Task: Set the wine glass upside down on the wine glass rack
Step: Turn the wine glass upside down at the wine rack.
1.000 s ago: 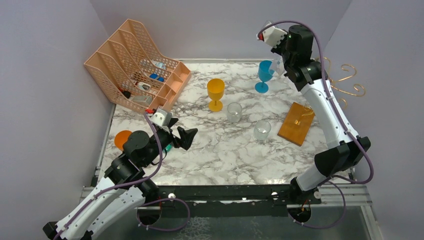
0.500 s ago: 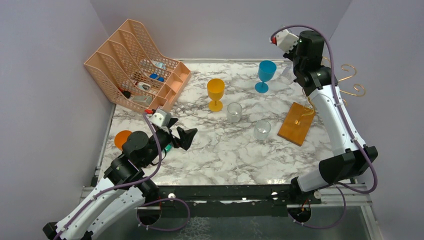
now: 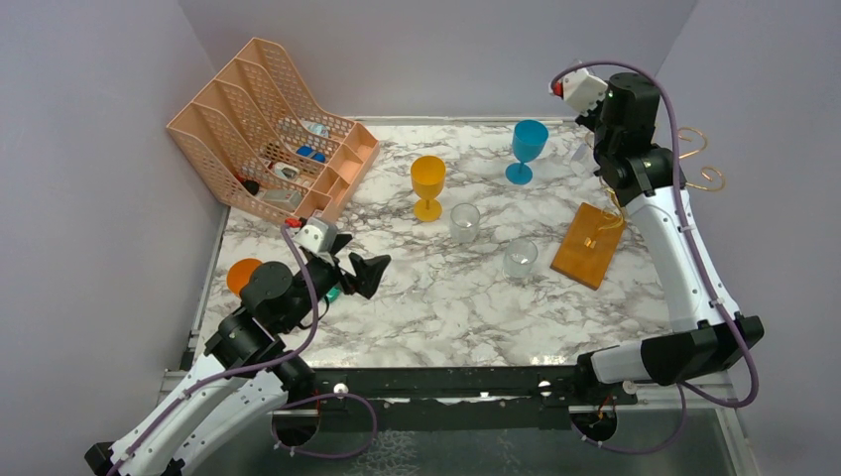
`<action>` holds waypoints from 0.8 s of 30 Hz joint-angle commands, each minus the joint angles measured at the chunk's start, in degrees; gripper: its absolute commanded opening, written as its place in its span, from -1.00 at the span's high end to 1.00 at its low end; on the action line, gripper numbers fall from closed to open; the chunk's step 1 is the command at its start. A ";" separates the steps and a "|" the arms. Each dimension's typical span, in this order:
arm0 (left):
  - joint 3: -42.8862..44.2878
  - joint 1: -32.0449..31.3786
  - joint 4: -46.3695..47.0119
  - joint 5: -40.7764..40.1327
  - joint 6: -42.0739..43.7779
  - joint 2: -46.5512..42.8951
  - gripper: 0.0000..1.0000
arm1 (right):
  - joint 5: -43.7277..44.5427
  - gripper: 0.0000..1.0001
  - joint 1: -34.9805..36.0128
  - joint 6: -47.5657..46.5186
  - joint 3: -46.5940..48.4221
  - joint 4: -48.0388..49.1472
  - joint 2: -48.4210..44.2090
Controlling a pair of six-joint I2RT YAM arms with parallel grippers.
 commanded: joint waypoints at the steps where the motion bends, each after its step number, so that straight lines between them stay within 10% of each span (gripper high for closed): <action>1: -1.24 -0.04 1.17 -0.20 0.76 -1.40 -0.99 | 2.78 0.98 -1.01 -0.22 0.54 1.00 -2.21; 24: -2.10 -0.04 2.14 -3.44 1.12 -3.55 -0.99 | 3.76 0.98 -4.13 0.36 -0.35 -0.38 -1.68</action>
